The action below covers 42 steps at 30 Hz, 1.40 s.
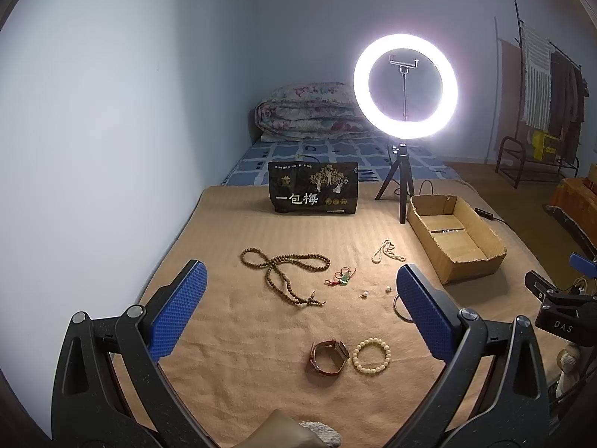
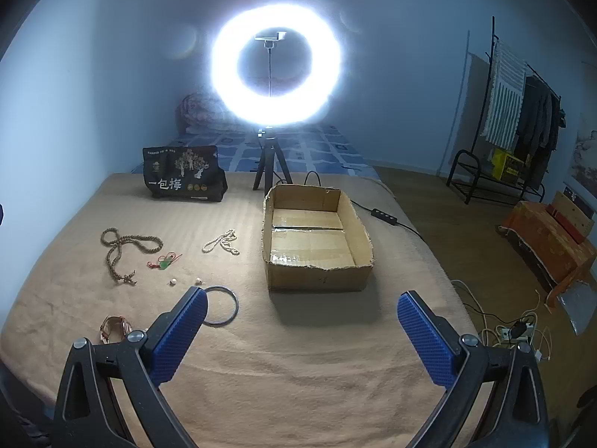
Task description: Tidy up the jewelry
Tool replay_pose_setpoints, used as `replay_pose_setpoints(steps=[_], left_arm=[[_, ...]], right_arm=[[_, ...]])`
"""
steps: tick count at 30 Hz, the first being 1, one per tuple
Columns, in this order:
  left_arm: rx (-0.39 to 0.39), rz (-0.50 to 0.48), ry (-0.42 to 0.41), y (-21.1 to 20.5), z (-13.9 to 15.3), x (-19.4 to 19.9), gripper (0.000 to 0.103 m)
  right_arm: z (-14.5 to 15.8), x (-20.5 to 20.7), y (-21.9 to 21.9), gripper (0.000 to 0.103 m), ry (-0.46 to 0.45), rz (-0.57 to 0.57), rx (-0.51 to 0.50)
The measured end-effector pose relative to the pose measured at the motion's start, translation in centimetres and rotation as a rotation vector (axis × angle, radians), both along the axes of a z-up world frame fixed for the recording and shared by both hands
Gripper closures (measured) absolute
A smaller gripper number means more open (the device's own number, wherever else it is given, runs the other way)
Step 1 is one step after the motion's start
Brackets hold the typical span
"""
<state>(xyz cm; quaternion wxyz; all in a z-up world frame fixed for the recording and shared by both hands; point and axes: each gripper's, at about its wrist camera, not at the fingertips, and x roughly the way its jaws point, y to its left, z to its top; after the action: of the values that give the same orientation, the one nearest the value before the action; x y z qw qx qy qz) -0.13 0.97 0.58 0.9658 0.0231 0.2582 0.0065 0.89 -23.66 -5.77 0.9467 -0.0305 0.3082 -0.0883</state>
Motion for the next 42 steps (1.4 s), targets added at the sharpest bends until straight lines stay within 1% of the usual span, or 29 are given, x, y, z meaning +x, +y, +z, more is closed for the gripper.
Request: replay_pose_setpoints(steps=[13, 14, 28, 30, 42], left_arm=[[0.0, 0.002, -0.004, -0.7, 1.1, 0.9, 0.0], [0.0, 0.0, -0.014, -0.1, 0.1, -0.4, 0.0], [-0.001, 0.003, -0.011, -1.0, 0.5, 0.0, 0.0], [-0.001, 0.0, -0.014, -0.1, 0.1, -0.4, 0.0], [-0.001, -0.001, -0.014, 0.0, 0.0, -0.4, 0.0]], right_arm=[[0.0, 0.0, -0.4, 0.0, -0.004, -0.004, 0.004], [0.0, 0.0, -0.4, 0.0, -0.004, -0.005, 0.005], [0.0, 0.1, -0.4, 0.0, 0.0, -0.001, 0.003], [0.0, 0.1, -0.4, 0.0, 0.0, -0.001, 0.001], [0.0, 0.2, -0.2, 0.0, 0.002, -0.001, 0.001]])
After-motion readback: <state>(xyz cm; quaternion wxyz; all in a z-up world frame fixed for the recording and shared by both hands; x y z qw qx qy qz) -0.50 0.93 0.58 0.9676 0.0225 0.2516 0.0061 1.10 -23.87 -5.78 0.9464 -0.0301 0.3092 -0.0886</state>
